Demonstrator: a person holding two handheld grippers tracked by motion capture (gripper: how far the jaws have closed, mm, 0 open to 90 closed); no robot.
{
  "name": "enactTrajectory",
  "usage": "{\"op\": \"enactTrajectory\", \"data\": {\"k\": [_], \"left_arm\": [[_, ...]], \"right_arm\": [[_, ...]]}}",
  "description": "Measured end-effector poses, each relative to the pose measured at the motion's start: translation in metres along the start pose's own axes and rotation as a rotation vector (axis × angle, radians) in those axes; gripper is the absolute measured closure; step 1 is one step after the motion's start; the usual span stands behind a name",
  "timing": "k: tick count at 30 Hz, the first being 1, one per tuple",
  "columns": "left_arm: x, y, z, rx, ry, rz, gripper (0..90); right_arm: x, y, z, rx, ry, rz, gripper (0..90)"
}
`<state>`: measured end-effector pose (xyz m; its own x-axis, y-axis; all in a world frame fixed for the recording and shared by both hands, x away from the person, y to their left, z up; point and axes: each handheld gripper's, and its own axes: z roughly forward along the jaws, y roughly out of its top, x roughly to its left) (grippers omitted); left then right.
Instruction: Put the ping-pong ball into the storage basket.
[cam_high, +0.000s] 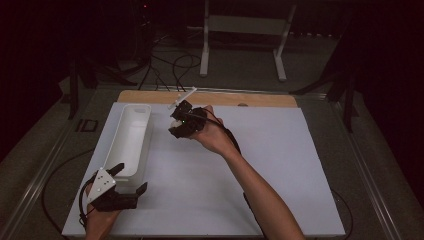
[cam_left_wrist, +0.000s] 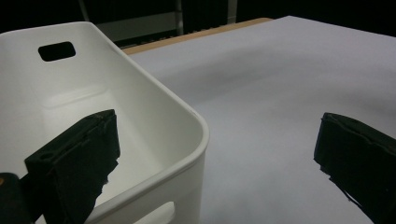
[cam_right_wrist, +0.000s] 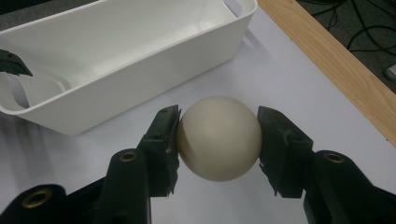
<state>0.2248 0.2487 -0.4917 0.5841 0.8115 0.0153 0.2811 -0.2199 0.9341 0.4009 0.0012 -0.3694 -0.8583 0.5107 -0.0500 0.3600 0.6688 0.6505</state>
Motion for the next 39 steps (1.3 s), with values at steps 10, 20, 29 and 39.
{"op": "enactTrajectory", "data": {"k": [10, 20, 29, 39], "left_arm": [[0.000, 0.000, 0.000, 0.001, 0.000, 0.002, 0.9], [0.000, 0.000, 0.000, 0.000, -0.001, 0.001, 0.9], [0.000, 0.000, 0.000, 0.000, -0.002, 0.001, 0.9], [0.000, 0.000, 0.000, 0.000, -0.003, 0.001, 0.9]], "right_arm": [[0.006, 0.005, 0.000, -0.004, 0.009, -0.013, 50.2], [0.011, 0.009, -0.001, -0.010, 0.013, -0.026, 50.3], [0.014, 0.013, -0.002, -0.017, 0.018, -0.032, 50.3], [0.018, 0.015, 0.000, -0.020, 0.024, -0.035, 50.3]]}}
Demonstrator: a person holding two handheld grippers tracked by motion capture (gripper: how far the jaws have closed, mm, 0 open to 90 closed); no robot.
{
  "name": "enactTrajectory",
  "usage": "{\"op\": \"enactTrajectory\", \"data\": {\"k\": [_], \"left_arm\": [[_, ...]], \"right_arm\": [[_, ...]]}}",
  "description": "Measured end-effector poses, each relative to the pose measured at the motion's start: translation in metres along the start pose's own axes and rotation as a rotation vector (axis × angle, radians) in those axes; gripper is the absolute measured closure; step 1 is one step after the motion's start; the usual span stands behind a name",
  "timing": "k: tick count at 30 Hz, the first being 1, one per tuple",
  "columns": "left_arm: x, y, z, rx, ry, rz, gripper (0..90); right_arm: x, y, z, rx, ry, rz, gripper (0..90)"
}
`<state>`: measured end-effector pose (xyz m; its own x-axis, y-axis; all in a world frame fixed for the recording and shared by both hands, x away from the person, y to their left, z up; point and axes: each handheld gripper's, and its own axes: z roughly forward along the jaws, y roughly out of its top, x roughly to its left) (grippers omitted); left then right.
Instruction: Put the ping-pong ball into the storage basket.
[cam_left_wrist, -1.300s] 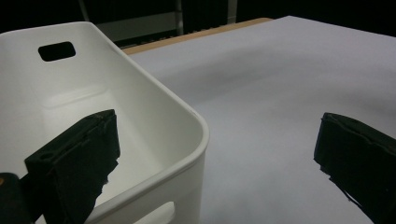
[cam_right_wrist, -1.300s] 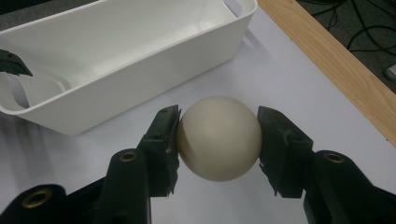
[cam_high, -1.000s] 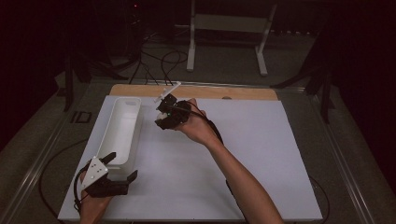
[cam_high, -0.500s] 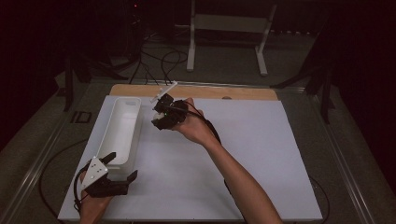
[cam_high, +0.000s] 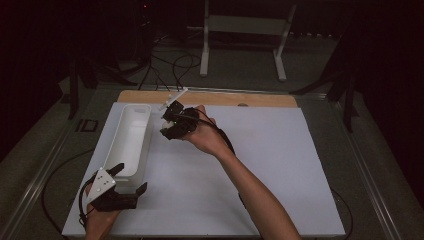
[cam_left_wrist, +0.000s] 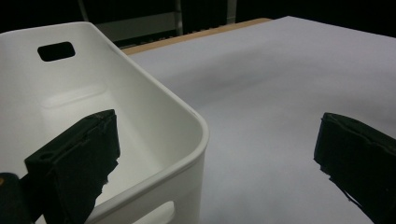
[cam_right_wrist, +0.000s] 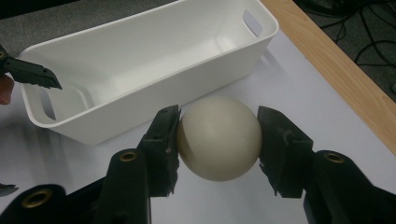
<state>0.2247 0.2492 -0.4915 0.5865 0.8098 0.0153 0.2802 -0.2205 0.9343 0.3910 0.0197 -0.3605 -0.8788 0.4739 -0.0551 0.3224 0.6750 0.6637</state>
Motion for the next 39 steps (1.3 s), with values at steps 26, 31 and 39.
{"op": "enactTrajectory", "data": {"k": [26, 31, 39], "left_arm": [[0.000, 0.000, 0.000, 0.000, 0.000, -0.001, 0.9], [0.000, 0.000, 0.000, 0.000, 0.001, 0.000, 0.9], [0.000, 0.000, -0.001, 0.000, 0.000, -0.001, 0.9]], "right_arm": [[0.008, 0.011, 0.007, -0.002, 0.029, -0.001, 50.3], [0.010, 0.013, 0.007, -0.004, 0.028, -0.002, 50.3], [0.011, 0.016, 0.008, -0.007, 0.034, -0.001, 50.2]]}}
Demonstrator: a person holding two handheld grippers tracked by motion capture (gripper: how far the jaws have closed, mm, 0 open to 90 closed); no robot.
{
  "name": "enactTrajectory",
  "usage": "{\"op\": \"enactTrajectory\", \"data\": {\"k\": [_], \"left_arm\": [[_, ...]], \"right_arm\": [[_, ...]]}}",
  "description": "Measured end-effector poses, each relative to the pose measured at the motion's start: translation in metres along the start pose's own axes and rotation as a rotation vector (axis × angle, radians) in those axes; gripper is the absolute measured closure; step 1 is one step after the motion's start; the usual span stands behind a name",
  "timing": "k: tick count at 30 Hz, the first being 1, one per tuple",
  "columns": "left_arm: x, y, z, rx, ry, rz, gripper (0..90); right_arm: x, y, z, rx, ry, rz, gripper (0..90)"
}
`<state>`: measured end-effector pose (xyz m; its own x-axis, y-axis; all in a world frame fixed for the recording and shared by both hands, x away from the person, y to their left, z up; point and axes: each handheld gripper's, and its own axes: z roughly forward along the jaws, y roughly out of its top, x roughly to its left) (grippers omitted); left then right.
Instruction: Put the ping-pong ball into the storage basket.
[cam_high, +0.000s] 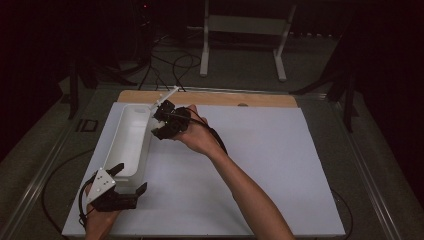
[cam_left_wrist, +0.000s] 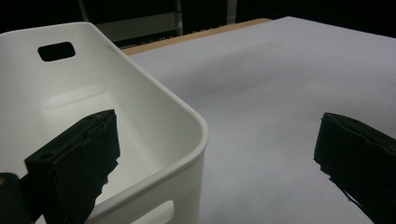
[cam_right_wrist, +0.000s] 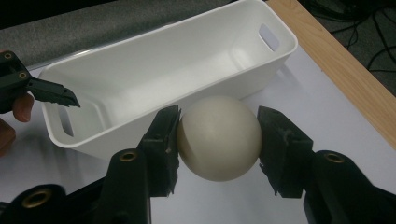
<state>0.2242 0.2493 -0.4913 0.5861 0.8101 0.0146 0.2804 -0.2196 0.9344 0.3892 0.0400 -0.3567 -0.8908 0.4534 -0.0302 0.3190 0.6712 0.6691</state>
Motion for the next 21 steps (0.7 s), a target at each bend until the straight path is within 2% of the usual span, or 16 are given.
{"op": "enactTrajectory", "data": {"k": [21], "left_arm": [[0.0000, 0.0000, -0.0001, 0.000, -0.001, 0.000, 0.9]], "right_arm": [[0.0064, 0.0051, 0.0052, -0.018, 0.005, -0.005, 50.2]]}}
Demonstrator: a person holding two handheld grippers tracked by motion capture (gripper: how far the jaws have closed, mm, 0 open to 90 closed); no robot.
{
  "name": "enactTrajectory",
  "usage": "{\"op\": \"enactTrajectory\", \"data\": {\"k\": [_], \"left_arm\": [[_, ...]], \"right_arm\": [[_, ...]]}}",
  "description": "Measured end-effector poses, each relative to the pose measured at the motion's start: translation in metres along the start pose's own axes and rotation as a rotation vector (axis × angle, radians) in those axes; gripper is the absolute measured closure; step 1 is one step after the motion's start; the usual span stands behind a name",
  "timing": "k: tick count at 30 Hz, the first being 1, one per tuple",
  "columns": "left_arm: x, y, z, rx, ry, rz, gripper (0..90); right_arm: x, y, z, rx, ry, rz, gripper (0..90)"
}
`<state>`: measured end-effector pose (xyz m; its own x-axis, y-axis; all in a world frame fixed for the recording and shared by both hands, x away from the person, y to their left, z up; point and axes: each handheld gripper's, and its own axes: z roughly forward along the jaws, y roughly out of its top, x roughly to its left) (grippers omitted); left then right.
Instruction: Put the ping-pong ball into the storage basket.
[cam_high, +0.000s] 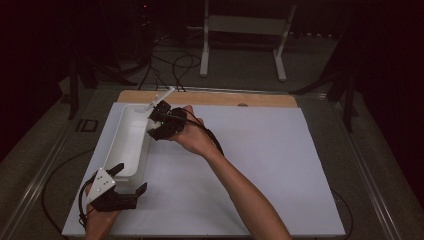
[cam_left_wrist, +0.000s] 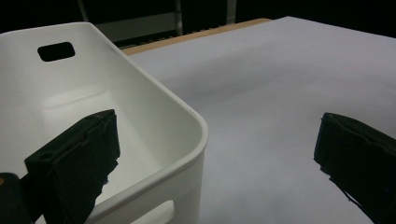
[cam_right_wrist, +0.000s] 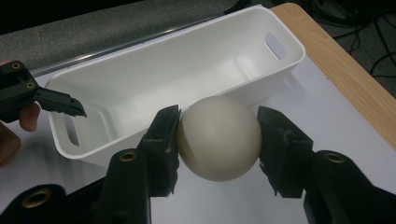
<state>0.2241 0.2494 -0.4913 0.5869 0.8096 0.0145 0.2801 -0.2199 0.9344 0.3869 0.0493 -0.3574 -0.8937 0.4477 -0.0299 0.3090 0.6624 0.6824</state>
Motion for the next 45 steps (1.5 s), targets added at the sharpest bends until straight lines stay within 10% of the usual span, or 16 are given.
{"op": "enactTrajectory", "data": {"k": [45], "left_arm": [[0.000, 0.000, -0.001, -0.001, -0.004, 0.000, 0.9]], "right_arm": [[0.011, 0.011, 0.016, -0.016, 0.028, 0.002, 50.2]]}}
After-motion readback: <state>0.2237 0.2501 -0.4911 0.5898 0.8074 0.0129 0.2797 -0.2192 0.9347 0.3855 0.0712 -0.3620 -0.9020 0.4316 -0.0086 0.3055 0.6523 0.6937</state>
